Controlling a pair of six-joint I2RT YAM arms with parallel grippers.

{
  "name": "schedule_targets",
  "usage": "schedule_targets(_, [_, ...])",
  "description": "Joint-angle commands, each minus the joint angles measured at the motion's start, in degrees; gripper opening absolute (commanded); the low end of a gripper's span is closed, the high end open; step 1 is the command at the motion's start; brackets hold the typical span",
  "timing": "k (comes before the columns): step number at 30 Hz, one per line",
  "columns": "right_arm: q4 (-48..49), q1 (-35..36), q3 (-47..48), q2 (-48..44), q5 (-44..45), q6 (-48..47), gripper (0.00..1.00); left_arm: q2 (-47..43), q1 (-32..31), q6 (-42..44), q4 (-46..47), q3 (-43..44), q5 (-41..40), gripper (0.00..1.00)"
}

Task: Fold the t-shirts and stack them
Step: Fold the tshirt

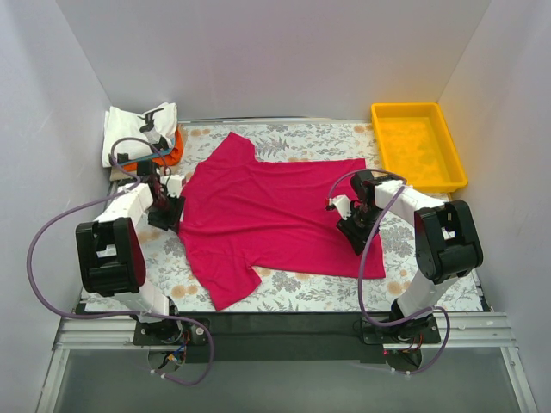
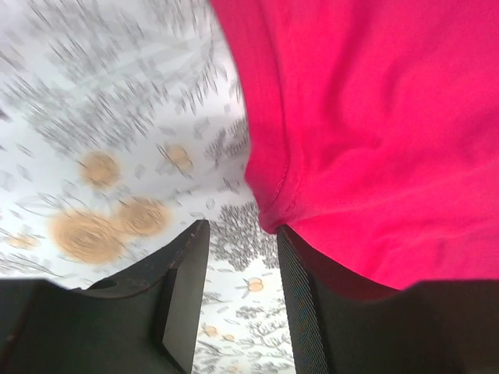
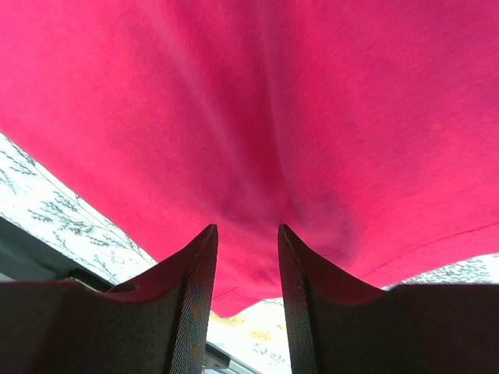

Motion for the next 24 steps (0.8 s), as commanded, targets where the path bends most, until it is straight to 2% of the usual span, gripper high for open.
schedule_targets(1, [0.07, -0.31, -1.62, -1.21, 0.73, -1.9, 0.38, -4.07, 0.27, 2.97, -0.23, 6.13, 4.93, 0.39])
schedule_targets(6, [2.26, -0.4, -7.32, 0.72, 2.3, -3.21, 0.35, 0.23, 0.0, -2.02, 0.73, 14.13, 9.86, 0.38])
schedule_targets(10, [1.05, -0.58, -8.14, -0.59, 3.01, -4.53, 0.34, 6.46, 0.09, -6.5, 1.7, 19.49, 12.94, 0.34])
schedule_targets(13, [-2.37, -0.75, -0.16, -4.01, -3.72, -4.88, 0.36, 10.42, -0.78, -9.05, 4.68, 23.89, 15.75, 0.33])
schedule_targets(16, [-0.12, -1.45, 9.84, -5.16, -7.7, -2.01, 0.38, 14.46, -2.45, -11.86, 9.34, 28.46, 16.37, 0.33])
schedule_targets(20, [7.43, -3.04, 19.34, -0.52, -6.23, 4.5, 0.36, 21.49, -5.53, -14.42, 13.65, 35.22, 14.0, 0.34])
schedule_targets(24, [13.33, -3.83, 28.06, 8.09, 0.89, 8.72, 0.25, 30.19, -8.26, -18.02, 13.83, 42.61, 12.5, 0.33])
